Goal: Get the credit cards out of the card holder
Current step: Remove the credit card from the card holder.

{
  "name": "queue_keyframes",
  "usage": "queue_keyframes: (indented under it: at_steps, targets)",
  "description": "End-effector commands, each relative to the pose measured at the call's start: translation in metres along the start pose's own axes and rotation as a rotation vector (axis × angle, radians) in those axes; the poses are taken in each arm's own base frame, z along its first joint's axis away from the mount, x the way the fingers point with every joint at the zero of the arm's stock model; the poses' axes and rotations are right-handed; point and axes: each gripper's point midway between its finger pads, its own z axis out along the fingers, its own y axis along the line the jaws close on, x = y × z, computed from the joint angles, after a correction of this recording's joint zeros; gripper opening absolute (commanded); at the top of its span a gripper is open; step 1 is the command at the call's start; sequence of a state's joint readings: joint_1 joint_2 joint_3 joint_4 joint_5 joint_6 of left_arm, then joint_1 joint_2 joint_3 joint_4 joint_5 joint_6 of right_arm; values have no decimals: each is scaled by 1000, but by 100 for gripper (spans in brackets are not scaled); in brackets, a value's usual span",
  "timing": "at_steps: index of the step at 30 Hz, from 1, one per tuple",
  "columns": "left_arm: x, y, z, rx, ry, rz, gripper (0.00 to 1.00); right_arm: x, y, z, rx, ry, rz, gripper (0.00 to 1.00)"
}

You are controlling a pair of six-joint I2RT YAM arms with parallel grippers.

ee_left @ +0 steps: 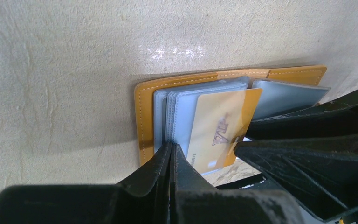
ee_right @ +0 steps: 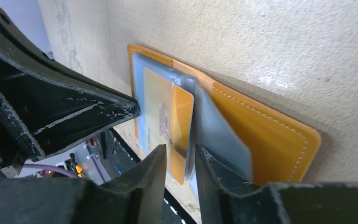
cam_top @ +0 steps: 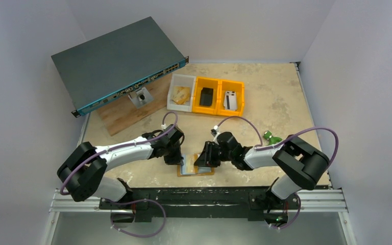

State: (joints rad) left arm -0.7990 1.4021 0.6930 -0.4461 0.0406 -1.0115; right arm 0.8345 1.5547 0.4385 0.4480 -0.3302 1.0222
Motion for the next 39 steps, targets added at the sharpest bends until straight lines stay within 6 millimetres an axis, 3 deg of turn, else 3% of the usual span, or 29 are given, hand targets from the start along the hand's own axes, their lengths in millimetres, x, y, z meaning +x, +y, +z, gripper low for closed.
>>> queue_keyframes:
  at_steps: [1, 9, 14, 23, 39]
  targets:
    - [17, 50, 11, -186, 35, 8, 0, -4, -2, 0, -10, -21, -5, 31]
    - [18, 48, 14, -179, 48, 7, 0, -1, -1, 9, -49, -5, 24, 32]
    - [19, 48, 14, -179, 52, 5, 0, 1, -6, 11, -59, 0, 52, 27]
    - [21, 51, 16, -195, 59, -1, 0, -5, -10, 5, -72, -17, 67, 0]
    - [20, 54, 13, -210, 52, -4, 0, -16, -17, -11, -37, -49, 43, 0]
